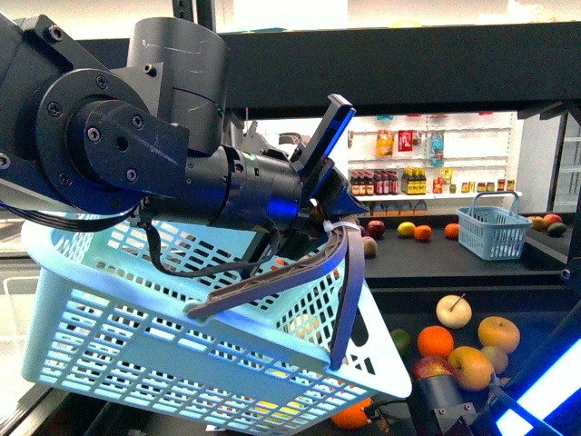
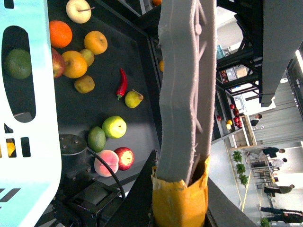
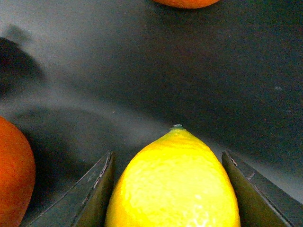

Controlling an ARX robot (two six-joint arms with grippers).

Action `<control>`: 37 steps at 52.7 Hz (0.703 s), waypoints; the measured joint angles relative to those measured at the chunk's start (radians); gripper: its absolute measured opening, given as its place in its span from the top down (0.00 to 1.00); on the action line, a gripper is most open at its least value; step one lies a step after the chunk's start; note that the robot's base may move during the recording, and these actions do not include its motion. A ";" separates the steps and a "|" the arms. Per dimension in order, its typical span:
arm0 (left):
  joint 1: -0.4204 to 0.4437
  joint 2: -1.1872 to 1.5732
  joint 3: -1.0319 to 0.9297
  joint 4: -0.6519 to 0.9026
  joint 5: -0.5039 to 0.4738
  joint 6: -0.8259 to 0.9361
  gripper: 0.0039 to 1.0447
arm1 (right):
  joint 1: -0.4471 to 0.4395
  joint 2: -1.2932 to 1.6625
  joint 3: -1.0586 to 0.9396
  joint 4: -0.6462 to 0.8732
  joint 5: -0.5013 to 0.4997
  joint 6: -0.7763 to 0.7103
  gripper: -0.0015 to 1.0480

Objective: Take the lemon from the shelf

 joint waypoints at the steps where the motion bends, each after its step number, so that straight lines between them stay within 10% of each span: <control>1: 0.000 0.000 0.000 0.000 0.000 0.000 0.90 | -0.002 -0.003 -0.005 0.000 0.002 0.000 0.40; 18: 0.000 0.000 0.000 0.000 0.000 0.000 0.90 | -0.130 -0.165 -0.249 0.113 0.034 0.005 0.40; 37: 0.000 0.000 0.000 0.000 0.001 0.000 0.90 | -0.270 -0.589 -0.513 0.196 -0.147 0.199 0.40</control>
